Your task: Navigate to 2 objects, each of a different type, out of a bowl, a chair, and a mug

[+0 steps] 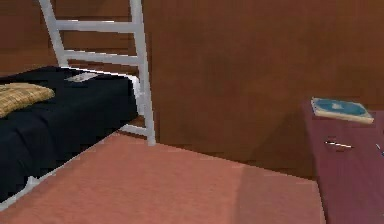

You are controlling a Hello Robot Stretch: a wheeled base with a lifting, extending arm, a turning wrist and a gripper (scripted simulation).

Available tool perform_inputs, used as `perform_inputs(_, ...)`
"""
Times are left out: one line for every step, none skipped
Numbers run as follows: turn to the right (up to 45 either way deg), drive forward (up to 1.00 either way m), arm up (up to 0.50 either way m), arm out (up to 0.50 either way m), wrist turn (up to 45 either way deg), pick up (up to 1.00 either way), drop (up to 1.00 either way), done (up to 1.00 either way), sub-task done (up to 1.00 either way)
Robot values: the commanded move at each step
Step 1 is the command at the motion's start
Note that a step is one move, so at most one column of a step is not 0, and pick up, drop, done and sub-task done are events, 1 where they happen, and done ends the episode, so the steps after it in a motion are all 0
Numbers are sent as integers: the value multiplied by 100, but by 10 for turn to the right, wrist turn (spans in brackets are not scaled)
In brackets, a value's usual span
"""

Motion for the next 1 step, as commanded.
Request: perform_inputs(450,0,0,0,0,0,0,0,0)
